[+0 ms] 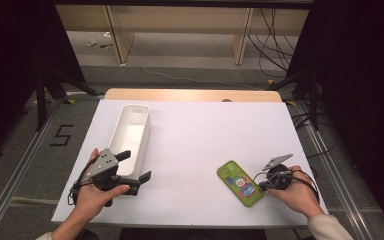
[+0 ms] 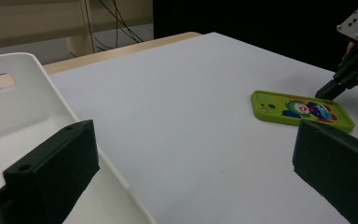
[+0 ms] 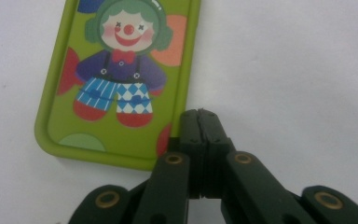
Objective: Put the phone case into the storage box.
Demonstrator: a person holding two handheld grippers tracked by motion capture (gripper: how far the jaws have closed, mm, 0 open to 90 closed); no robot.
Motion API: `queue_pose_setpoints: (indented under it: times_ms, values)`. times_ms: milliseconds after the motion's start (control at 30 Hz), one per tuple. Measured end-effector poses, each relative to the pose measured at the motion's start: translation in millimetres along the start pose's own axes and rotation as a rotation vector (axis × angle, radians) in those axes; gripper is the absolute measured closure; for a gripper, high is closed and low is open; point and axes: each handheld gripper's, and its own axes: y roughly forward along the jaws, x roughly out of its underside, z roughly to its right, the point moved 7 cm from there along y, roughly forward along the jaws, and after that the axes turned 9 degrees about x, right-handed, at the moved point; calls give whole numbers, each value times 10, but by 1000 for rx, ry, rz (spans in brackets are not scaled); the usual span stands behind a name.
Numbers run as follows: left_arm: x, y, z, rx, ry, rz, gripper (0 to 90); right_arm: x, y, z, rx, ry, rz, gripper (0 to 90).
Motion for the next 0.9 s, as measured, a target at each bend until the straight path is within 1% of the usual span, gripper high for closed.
queue_pose_setpoints:
  times_ms: [67,100,133,200,233,267,300,333,367,400,433,467,500,533,567,600,633,667,733,900]
  values:
    - [1,0,3,0,0,0,0,-14,-20,23,18,2,13,867]
    - [1,0,3,0,0,0,0,-14,-20,23,18,2,13,867]
    - [1,0,6,0,1,0,0,-24,-40,44,37,12,21,840]
    - [1,0,7,0,1,0,0,-39,-61,72,57,24,33,807]
    - [1,-2,6,-1,1,0,0,-46,-74,87,64,30,38,786]
    - [1,-3,5,-1,1,0,0,-46,-74,87,64,30,38,786]
    - [0,-4,5,-1,0,0,0,-68,-98,122,84,50,55,737]
    - [0,-4,5,-1,0,0,0,-68,-98,122,84,50,55,737]
    - [0,-3,6,-1,1,0,0,-82,-113,136,90,68,65,700]
    - [0,-3,6,0,2,0,0,-98,-128,147,95,84,74,656]
    - [1,-1,8,0,1,-1,0,-129,-153,167,113,111,83,497]
    - [1,-1,8,0,1,-1,0,-145,-158,171,123,123,88,414]
    - [3,1,7,0,0,-1,0,-159,-157,167,128,121,92,308]
    - [3,0,6,0,0,-1,0,-170,-154,149,121,112,96,208]
    - [2,-1,6,-1,1,-1,0,-173,-154,131,114,109,86,157]
    - [2,-1,6,-1,1,-1,0,-179,-152,113,110,101,83,129]
    - [2,0,7,0,1,-1,0,-189,-151,96,104,87,84,76]
    - [2,0,7,0,1,-1,0,-189,-151,96,104,87,84,76]
    - [2,1,10,1,1,-1,0,-230,-144,48,97,86,86,13]
    - [0,1,11,1,2,-1,0,-293,-154,-3,102,76,82,3]
